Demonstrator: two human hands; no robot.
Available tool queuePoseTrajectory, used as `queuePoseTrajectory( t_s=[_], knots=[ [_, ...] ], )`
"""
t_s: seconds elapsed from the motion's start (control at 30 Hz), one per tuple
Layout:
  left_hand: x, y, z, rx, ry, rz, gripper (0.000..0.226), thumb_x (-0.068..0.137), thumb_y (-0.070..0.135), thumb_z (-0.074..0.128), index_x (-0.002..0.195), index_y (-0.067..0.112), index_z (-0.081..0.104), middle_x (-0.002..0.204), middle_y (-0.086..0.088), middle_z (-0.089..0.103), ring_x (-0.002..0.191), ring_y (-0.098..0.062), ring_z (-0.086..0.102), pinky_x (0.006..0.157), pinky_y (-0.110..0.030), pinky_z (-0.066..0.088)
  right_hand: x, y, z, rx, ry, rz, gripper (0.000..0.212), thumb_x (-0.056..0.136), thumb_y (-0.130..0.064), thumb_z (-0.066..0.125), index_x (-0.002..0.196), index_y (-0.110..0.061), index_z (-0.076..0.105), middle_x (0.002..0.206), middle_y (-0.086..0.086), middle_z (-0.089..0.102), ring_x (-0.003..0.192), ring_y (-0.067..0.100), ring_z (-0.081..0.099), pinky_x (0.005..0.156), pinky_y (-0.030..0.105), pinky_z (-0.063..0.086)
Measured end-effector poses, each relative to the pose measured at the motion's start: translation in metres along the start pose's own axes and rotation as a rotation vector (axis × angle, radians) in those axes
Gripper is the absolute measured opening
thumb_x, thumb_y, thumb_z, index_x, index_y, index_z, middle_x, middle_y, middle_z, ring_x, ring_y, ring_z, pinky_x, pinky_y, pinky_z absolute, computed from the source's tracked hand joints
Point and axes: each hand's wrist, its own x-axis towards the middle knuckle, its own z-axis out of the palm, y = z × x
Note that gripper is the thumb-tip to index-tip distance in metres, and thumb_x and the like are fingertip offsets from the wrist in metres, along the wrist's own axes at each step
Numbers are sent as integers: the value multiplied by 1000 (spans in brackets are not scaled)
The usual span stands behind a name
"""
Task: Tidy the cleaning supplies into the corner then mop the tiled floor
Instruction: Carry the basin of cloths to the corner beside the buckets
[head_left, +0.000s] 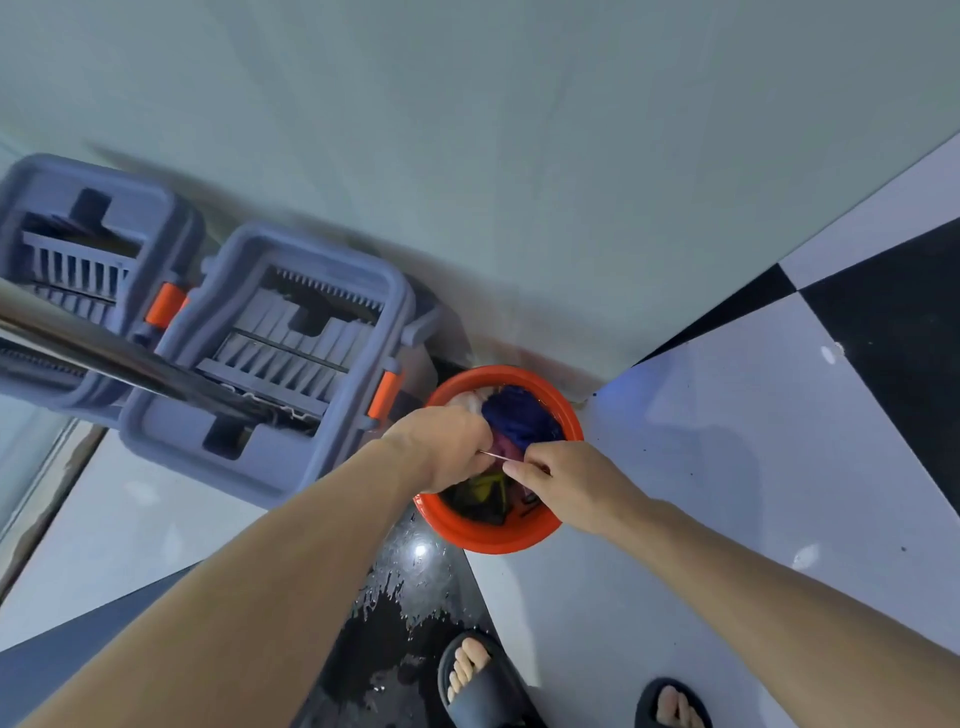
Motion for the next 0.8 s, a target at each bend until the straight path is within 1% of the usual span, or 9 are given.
queuePoseTrajectory(
  t_s=[0.07,0.13,0.23,0.4,0.47,0.5,0.57,0.7,0.8],
  knots=[
    [5,-2,5,-4,-4,-3,34,101,28,40,103,5,66,118,-17,57,92,-27,58,69,-26,38,5,4,2,-17,0,-5,42,97,-47,38,62,-24,41,65,-5,52,61,7,50,54,17,37],
    [10,-4,9,0,-4,1,35,101,29,41,105,4,66,124,-16,57,93,-27,58,70,-26,39,9,6,4,-37,-3,-13,42,98,-45,37,60,-27,37,61,-9,47,58,5,47,51,14,32],
    [13,-7,11,23,-15,10,33,101,29,42,101,6,66,107,-9,59,78,-21,50,68,-26,38,13,9,7,-46,-4,-20,39,100,-41,35,65,-25,40,60,-12,43,57,4,45,51,14,31],
    [17,-15,10,64,-1,7,31,100,28,43,101,6,64,68,8,36,75,-20,48,68,-29,39,19,5,12,-8,-8,-16,34,101,-37,33,75,-20,46,66,-7,48,62,7,48,55,16,35],
    [16,-19,13,68,-5,-4,32,100,29,42,103,5,63,76,3,45,80,-23,53,73,-34,44,18,2,12,2,-10,-15,32,101,-37,34,77,-20,48,71,-5,53,68,11,52,56,17,36],
    [15,-19,15,73,-12,-12,33,100,30,42,105,4,62,90,-4,54,86,-26,57,74,-35,45,17,2,12,5,-12,-9,31,101,-36,35,80,-19,50,77,-3,58,73,13,54,58,17,37],
    [13,-18,21,89,-14,-26,36,101,32,40,111,3,60,115,-13,56,95,-30,59,73,-35,44,13,3,14,3,-23,3,29,101,-33,35,86,-18,55,88,1,65,79,15,57,60,16,37],
    [7,-17,44,98,-9,-82,31,101,29,39,110,9,61,110,-12,64,97,-33,63,77,-38,49,-1,5,21,-49,-2,-19,25,101,-24,38,98,-15,62,90,0,63,82,17,58,58,13,35],
    [-2,-11,69,93,13,-150,23,99,14,43,106,12,65,110,-7,66,101,-28,64,80,-36,51,-15,5,34,-48,-20,-20,28,100,-21,40,117,-17,63,112,0,66,103,18,61,80,25,47]
  ],
)
